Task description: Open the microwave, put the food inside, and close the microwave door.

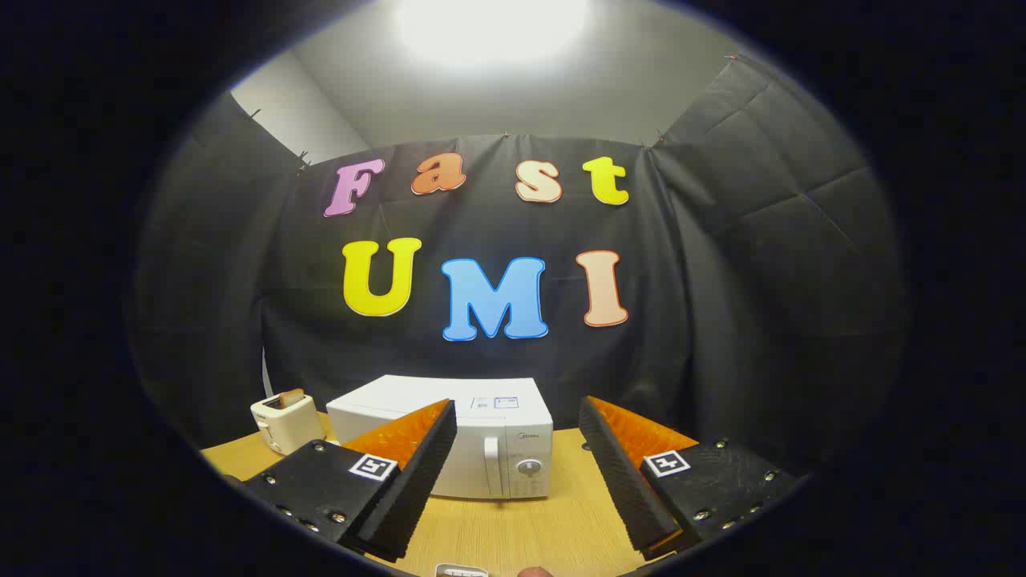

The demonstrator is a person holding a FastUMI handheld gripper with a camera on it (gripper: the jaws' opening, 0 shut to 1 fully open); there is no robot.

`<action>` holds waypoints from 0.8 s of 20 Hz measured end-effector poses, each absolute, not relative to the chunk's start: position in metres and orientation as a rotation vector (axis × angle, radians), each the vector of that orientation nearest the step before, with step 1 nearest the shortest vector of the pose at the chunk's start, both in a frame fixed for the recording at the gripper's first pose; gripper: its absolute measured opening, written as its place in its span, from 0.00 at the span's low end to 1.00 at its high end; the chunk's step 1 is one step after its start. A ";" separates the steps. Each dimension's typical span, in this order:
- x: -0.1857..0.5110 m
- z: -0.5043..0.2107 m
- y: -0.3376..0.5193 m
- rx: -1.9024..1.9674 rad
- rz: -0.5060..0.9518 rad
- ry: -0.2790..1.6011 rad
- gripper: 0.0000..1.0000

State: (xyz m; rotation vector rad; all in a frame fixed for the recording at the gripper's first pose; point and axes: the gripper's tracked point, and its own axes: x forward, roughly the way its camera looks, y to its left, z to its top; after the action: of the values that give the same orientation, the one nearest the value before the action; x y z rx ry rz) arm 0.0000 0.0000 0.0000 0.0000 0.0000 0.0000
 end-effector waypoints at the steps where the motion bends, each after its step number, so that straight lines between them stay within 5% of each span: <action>1: 0.002 0.001 0.001 0.004 0.003 -0.002 0.97; 16: 0.016 0.000 0.010 -0.011 0.046 -0.011 0.97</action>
State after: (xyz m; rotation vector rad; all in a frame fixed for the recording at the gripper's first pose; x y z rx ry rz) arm 0.0164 0.0097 -0.0004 -0.0106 -0.0110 0.0464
